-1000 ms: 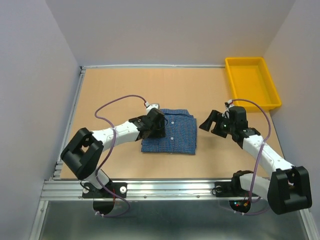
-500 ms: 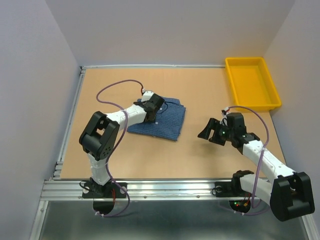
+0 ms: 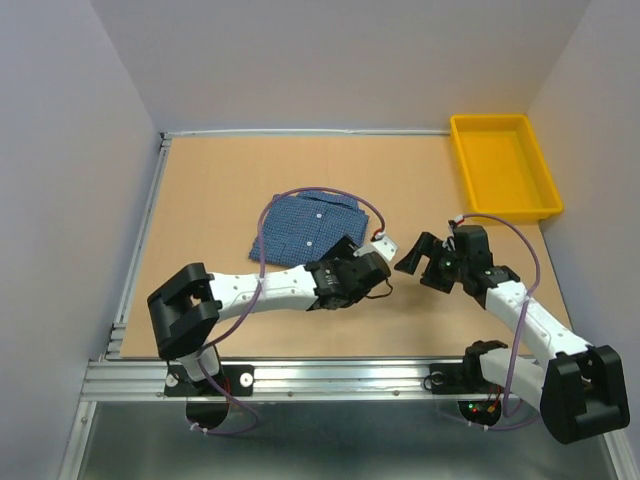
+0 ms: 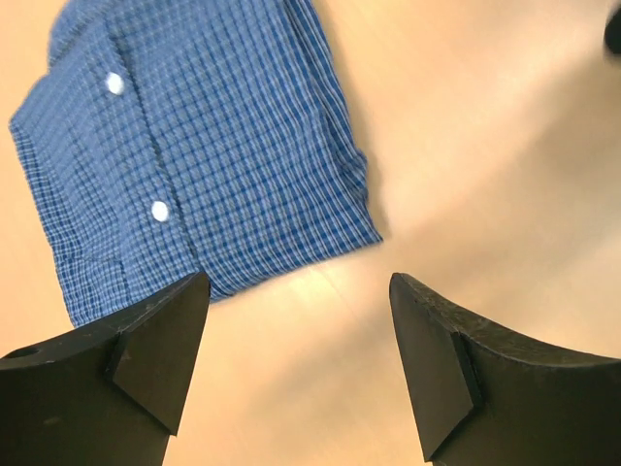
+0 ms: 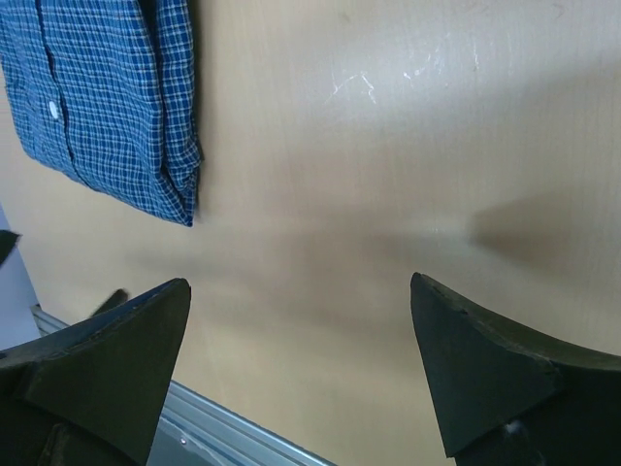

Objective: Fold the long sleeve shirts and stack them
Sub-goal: Fold the shirt

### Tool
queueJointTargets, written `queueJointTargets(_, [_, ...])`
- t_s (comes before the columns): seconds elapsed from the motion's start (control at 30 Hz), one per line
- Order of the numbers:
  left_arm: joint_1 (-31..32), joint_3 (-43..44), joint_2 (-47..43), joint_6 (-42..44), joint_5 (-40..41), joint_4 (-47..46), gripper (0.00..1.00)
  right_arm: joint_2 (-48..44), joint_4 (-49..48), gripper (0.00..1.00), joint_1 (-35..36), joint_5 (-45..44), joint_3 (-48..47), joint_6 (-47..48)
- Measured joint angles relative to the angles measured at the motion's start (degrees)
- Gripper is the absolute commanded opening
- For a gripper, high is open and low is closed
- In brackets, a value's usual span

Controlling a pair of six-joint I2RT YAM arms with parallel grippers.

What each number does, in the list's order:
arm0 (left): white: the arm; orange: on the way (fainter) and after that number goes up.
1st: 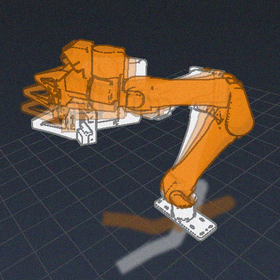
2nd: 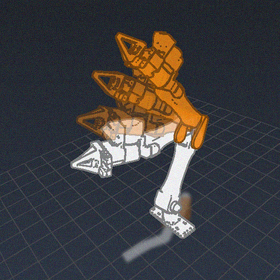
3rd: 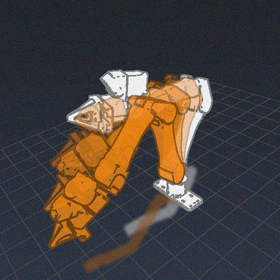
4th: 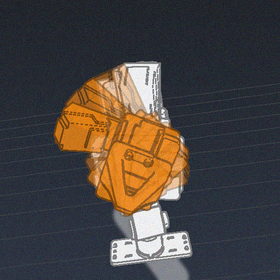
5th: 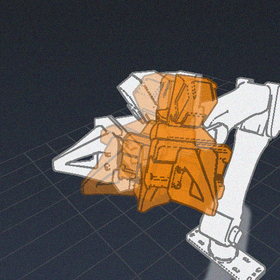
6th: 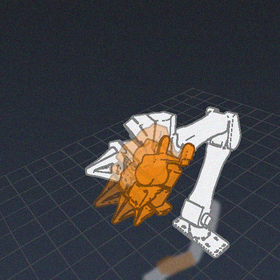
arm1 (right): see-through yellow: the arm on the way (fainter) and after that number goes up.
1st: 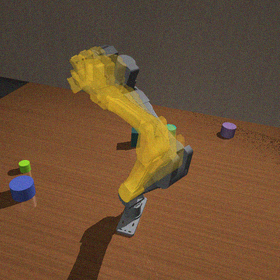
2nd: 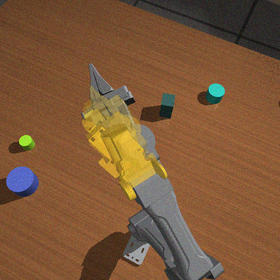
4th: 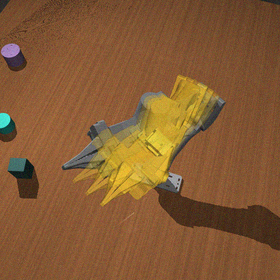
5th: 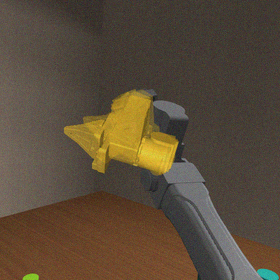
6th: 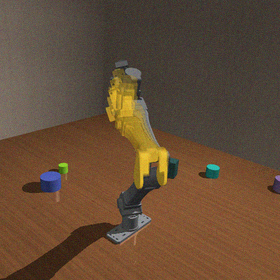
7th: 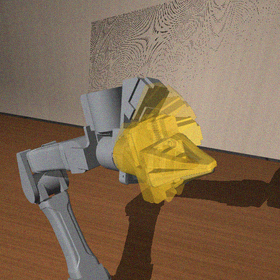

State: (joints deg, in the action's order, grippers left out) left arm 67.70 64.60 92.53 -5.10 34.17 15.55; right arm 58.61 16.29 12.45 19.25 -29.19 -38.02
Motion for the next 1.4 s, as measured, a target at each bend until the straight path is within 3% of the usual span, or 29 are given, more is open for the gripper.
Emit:
queueJointTargets(0.33, [1.1, -1.4, 11.5, 7.9, 2.1, -2.7, 0.78, -5.0, 0.0, 1.0, 0.0, -0.8, 0.1, -2.8])
queueJointTargets(0.63, [1.9, -0.4, 15.6, 13.4, 5.9, -5.6, 0.75, -9.6, 0.0, 1.0, 0.0, -3.2, 3.1, -5.3])
queueJointTargets(0.9, [2.2, 0.8, 19.6, 14.9, 10.1, -7.6, 0.36, -9.5, -0.1, 1.0, 0.0, -5.4, 3.5, -6.0])
queueJointTargets(0.93, [2.2, 0.8, 19.8, 14.7, 10.2, -7.6, 0.27, -9.5, -0.1, 0.99, 0.0, -5.4, 3.5, -6.4])
queueJointTargets(0.97, [2.2, 0.8, 20.0, 14.3, 10.0, -7.5, 0.12, -9.5, -0.2, 0.99, 0.0, -5.4, 3.5, -6.8])
queueJointTargets(1.17, [2.2, 0.2, 19.8, 11.6, 9.8, -7.3, 0.05, -9.2, -4.7, 0.99, 0.0, -5.3, 4.9, -12.0])
queueJointTargets(1.4, [2.2, -1.7, 15.9, 7.5, 7.9, -6.2, 0.03, -2.2, -21.6, 0.99, 0.0, -2.0, 9.4, -19.5])
